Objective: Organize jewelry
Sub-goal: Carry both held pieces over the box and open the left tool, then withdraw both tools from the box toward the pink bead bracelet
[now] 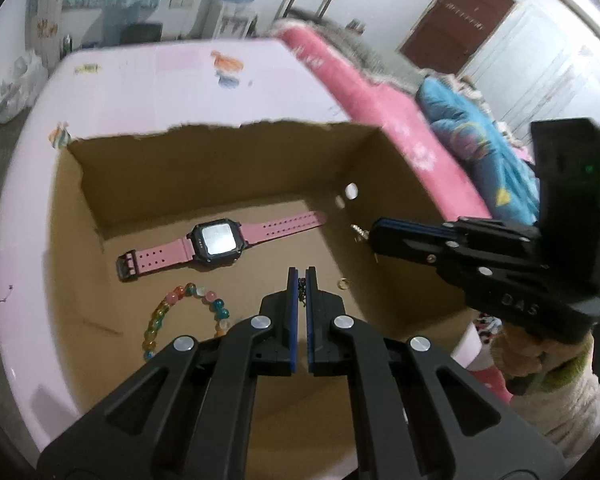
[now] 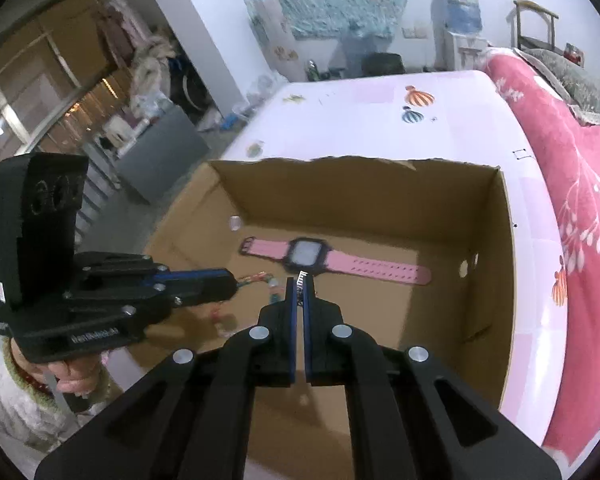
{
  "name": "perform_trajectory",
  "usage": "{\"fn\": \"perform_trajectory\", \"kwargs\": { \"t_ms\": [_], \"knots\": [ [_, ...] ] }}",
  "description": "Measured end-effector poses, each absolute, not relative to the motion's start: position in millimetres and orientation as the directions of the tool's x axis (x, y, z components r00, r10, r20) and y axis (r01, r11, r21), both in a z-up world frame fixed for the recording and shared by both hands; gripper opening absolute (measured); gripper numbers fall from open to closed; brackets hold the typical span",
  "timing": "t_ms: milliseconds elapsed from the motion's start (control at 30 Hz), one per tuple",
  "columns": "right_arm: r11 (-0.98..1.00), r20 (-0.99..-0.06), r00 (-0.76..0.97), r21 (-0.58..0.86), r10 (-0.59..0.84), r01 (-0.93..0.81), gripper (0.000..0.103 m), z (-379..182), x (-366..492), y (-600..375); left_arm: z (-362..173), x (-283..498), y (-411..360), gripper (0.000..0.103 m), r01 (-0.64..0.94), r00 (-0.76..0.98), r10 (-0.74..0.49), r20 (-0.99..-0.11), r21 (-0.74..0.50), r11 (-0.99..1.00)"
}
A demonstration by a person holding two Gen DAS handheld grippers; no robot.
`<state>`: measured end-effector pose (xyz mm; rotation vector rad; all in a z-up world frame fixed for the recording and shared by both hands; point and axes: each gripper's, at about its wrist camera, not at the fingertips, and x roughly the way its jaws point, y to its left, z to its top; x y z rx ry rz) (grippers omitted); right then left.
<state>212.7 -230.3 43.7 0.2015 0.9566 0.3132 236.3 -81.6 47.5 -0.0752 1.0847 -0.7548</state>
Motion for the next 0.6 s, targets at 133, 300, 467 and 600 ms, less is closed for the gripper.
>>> {"fn": "perform_trajectory", "kwargs": {
  "t_ms": [133, 300, 467, 600],
  "knots": [
    [0.935, -0.797, 0.49, 0.323, 0.354, -0.148, 0.003, 28, 230, -233, 29, 254, -91, 0.003, 0.456, 0.189, -0.58, -0.792, -0.452, 0.766],
    [0.933, -0.8, 0.484, 0.334, 0.355, -0.133, 0.003, 18, 233, -236, 23, 257, -92, 0.009, 0.432, 0.187, -0.575, -0.797, -0.459, 0.776],
    [0.934, -0.796, 0.493, 0.332, 0.351, -0.131, 0.003, 18, 233, -242, 22, 257, -89, 0.01, 0.429, 0.196, -0.573, -0.795, -0.456, 0.78],
    [0.933, -0.788, 0.505, 0.337, 0.352, -0.123, 0.003, 23, 231, -245, 25, 258, -86, 0.01, 0.421, 0.212, -0.573, -0.792, -0.455, 0.785]
  ]
}}
